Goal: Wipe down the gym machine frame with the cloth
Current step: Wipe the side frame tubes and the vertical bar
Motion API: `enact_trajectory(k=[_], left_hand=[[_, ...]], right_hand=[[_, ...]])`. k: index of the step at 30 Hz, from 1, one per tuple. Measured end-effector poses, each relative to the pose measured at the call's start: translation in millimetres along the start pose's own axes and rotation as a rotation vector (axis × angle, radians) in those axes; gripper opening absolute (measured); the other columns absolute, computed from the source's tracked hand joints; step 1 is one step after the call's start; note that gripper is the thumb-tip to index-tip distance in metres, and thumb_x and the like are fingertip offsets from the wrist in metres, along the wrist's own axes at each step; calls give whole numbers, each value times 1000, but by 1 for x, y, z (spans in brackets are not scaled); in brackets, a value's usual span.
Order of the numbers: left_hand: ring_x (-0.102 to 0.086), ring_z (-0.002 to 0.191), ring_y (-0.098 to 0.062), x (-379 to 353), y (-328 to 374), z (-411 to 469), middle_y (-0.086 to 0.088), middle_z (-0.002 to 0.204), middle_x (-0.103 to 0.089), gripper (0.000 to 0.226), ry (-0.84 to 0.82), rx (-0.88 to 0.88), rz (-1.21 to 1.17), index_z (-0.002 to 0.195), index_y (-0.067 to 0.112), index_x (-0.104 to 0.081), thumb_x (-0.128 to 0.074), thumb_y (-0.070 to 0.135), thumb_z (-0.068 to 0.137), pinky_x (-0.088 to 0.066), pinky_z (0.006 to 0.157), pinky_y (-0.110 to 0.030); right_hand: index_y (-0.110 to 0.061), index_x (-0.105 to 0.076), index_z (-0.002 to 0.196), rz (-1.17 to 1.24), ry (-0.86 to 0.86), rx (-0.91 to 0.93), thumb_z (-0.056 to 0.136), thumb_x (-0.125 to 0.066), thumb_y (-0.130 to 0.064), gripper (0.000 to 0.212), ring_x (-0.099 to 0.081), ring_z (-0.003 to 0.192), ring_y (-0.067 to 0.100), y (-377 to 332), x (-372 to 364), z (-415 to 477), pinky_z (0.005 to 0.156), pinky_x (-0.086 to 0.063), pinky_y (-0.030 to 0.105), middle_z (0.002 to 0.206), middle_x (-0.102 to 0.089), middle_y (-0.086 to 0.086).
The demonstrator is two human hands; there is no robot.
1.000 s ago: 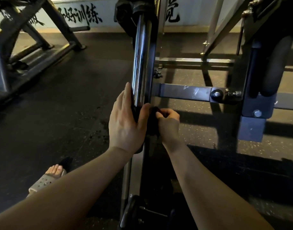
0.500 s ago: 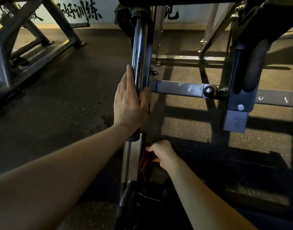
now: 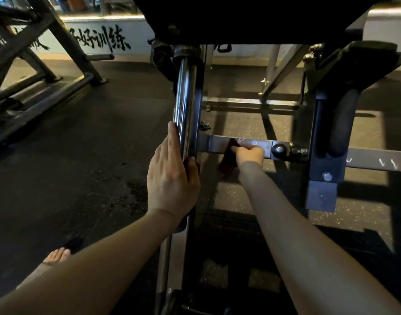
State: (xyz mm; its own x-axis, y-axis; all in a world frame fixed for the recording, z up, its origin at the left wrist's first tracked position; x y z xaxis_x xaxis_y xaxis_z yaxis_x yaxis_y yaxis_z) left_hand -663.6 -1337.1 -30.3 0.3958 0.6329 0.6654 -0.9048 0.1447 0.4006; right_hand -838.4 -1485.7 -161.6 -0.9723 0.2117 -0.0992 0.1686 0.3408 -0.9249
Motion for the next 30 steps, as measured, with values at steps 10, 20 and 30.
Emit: enact_trajectory(k=[10,20,30], left_hand=[[-46,137,-24,-2,-4,0,-13,152,-45,85,-38,30,-43,162,5,-8,-57,17,95,-40,115,-43],[-41,140,-20,-4,-8,0,-11,156,-41,85,-45,55,-52,162,4,-10,-58,17,93,-29,117,-29],[-42,139,-17,-2,-9,0,-5,155,-42,88,-59,84,-99,164,11,-9,-58,19,92,-31,116,-31]], right_hand=[[-13,-64,122,-642,496,411,97,-65,-26,28,-60,121,25,-43,55,46,105,-49,42,129,-60,10],[-15,-61,128,-783,124,468,97,-63,-16,31,-59,124,24,-17,-49,44,109,-44,40,129,-64,7],[-14,-64,126,-744,455,431,99,-62,-20,28,-62,120,26,-22,62,44,106,-48,40,128,-63,9]])
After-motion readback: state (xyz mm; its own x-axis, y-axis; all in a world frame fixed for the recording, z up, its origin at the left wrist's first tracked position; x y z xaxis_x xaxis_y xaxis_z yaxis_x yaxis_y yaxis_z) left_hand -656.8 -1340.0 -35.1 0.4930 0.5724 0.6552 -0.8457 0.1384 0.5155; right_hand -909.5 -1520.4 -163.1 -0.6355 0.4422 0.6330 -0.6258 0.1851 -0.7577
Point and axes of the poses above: each hand's wrist, its own z-axis towards the middle knuckle, its own x-axis out of the back of the hand, y = z × x, the point moved 10 cm from there along z, towards the middle knuckle
